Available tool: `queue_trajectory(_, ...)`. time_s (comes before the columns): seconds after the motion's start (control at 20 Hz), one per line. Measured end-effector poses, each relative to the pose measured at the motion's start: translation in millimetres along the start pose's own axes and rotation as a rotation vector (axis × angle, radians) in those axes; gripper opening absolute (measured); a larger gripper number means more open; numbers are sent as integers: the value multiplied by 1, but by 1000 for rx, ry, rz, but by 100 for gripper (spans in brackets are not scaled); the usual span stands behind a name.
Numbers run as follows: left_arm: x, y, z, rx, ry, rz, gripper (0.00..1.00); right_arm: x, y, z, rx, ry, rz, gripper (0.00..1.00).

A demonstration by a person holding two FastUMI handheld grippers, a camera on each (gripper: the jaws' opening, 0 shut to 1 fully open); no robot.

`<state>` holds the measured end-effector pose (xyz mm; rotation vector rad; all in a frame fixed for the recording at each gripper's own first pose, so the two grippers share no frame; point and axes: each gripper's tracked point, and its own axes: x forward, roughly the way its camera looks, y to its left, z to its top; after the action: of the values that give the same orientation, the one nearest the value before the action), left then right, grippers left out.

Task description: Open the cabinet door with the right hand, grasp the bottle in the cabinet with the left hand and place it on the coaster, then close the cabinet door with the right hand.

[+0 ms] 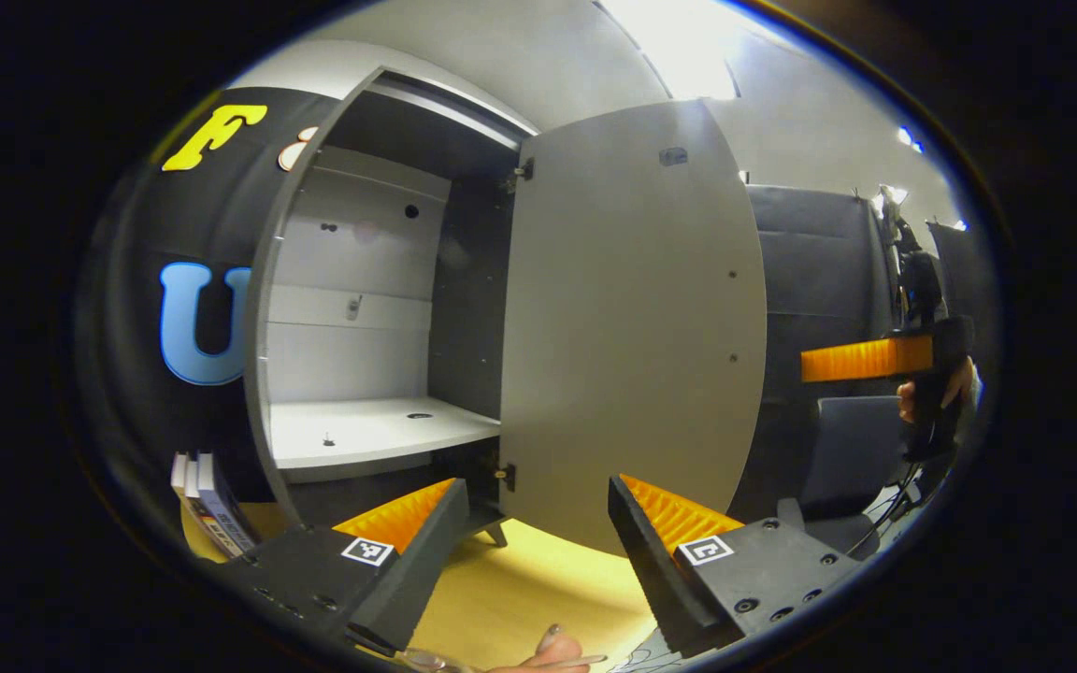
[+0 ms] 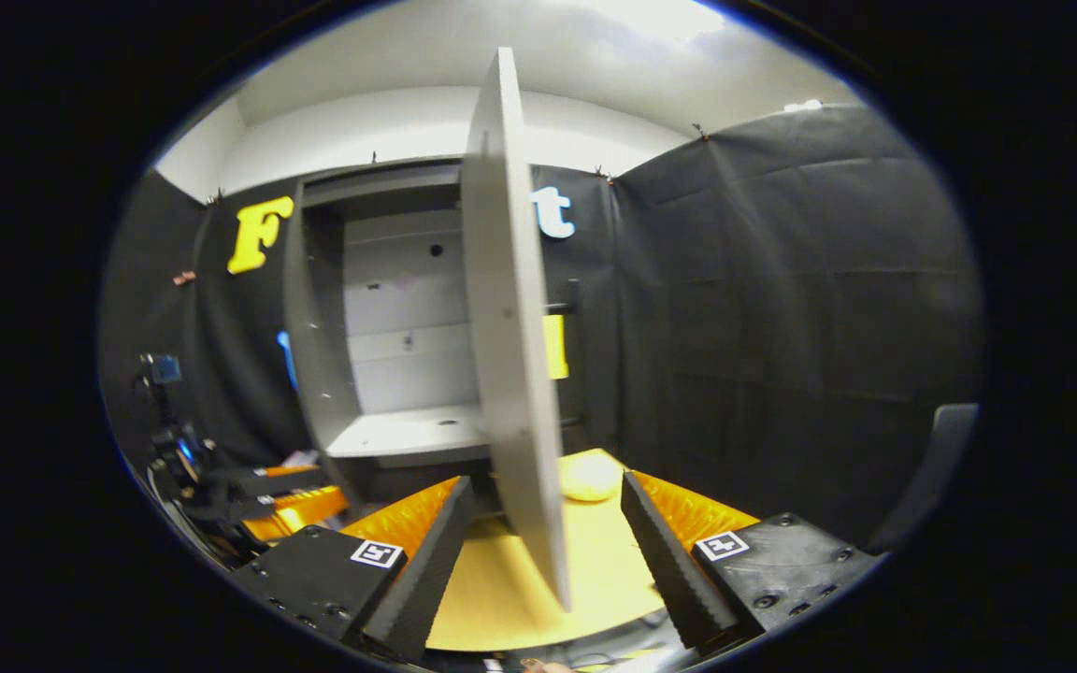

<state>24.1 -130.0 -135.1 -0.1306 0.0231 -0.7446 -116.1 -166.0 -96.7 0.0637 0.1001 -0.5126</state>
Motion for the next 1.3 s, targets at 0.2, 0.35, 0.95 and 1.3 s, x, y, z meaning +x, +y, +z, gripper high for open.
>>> queue_trajectory(0.2,29,-11,13,-9,-46,-1,92,20,-18,7,-32,-5,8,98)
queue_trajectory(0.35,43,-11,13,4,-50,38,95,40,-29,9,-49,-11,45,98)
queue_trajectory(0.95,60,0,9,15,-40,171,95,58,2,9,10,35,325,94)
queue_trajectory(1.3,28,12,16,7,-61,174,95,48,78,-1,29,65,492,96)
